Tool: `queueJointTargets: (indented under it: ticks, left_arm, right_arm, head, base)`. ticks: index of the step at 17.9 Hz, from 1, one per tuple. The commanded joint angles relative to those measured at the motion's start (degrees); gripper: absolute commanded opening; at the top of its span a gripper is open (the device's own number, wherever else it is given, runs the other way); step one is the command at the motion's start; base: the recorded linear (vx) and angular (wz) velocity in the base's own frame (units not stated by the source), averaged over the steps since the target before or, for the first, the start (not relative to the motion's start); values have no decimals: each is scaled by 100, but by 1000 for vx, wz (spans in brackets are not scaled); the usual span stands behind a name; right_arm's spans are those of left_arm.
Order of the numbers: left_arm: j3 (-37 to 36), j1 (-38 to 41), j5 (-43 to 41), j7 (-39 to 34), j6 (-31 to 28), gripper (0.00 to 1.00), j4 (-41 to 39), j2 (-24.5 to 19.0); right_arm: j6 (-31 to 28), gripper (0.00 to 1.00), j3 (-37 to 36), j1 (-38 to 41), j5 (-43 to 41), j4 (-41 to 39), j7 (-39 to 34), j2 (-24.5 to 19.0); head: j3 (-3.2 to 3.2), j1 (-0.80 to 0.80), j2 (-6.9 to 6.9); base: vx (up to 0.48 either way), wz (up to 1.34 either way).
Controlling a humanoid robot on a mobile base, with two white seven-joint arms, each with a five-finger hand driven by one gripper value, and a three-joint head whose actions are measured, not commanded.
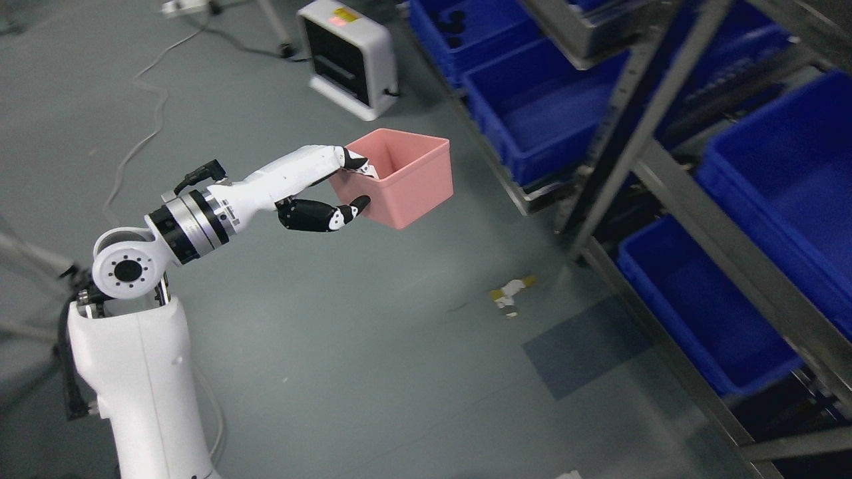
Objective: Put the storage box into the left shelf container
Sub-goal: 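Carry the pink box in the left hand while turning toward the shelf, then lower the pink box into the blue bin on the shelf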
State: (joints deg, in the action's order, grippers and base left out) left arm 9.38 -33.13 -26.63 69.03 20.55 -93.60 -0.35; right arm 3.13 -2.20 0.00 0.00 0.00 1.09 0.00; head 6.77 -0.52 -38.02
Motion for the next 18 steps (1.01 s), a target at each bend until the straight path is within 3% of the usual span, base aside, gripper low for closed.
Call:
queueJointTargets:
  ticks: [1, 8, 11, 14, 18]
  left_arm:
    - [-332, 105, 0, -13, 37, 2, 210, -65]
    - [-419, 246, -35, -39, 343, 2, 579, -65]
    - [-358, 246, -745, -39, 380, 3, 650, -65]
    - [124, 237, -1316, -74, 441, 3, 948, -65]
    - [669, 167, -1432, -223, 467, 4, 1317, -65]
  right_arm:
    - [3, 99, 0, -106, 0, -100, -3, 100]
    - [3, 99, 0, -106, 0, -100, -3, 100]
    - [3, 99, 0, -106, 0, -100, -3, 100]
    - [3, 99, 0, -106, 0, -100, -3, 100]
    - [3, 99, 0, -106, 0, -100, -3, 100]
  head:
    - [0, 0, 0]
    - [0, 0, 0]
    - [0, 0, 0]
    - [0, 0, 0]
    - [0, 0, 1]
  base:
    - [330, -1459]
    - [269, -1218]
    - [206, -907]
    - [164, -800]
    - [119, -684]
